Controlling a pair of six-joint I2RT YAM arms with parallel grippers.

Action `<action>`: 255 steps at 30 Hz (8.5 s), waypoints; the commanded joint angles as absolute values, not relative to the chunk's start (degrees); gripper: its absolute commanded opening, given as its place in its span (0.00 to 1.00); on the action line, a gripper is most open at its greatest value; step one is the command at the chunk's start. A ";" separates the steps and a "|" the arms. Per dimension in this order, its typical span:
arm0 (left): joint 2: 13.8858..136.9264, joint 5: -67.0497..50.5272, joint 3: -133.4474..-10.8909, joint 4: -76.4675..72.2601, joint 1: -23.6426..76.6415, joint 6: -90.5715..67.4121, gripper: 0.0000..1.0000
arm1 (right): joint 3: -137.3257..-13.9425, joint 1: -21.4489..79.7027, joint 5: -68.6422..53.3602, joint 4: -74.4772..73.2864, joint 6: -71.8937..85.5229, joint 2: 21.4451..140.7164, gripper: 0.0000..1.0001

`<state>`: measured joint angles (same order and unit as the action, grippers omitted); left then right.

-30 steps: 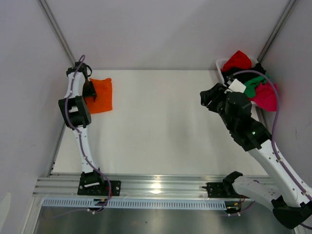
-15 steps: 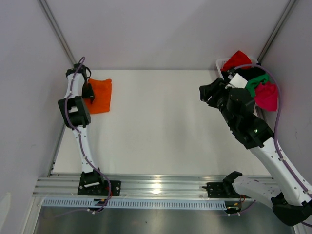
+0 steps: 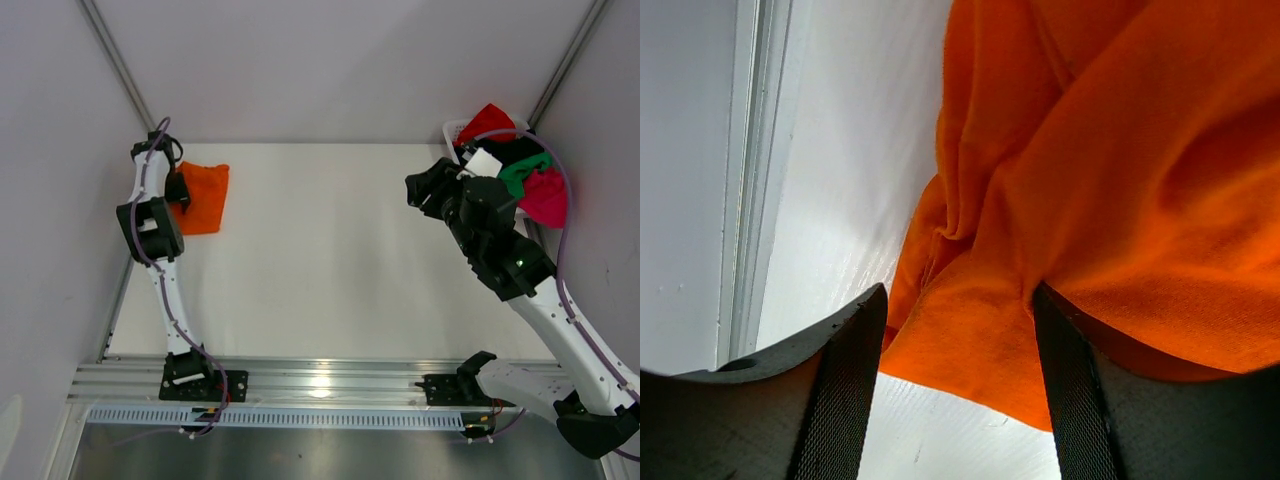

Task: Fold and stack the t-shirts
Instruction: Fold the tshirt

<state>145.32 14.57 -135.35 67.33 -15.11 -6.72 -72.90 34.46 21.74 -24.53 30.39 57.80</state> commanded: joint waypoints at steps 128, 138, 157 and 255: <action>137.11 15.65 -127.97 71.28 -7.82 -10.64 0.57 | -68.55 31.64 19.69 -21.45 32.95 50.35 0.59; 135.17 6.42 -124.28 68.55 -11.77 -9.58 0.59 | -72.77 33.22 21.35 -22.41 31.82 52.91 0.59; 134.91 -2.72 -122.78 66.97 -15.20 -8.26 0.60 | -68.73 34.89 24.78 -22.85 29.27 51.50 0.59; 114.89 -8.87 -113.21 45.36 -19.34 -14.06 0.61 | -65.93 39.11 25.66 -18.90 29.97 54.32 0.59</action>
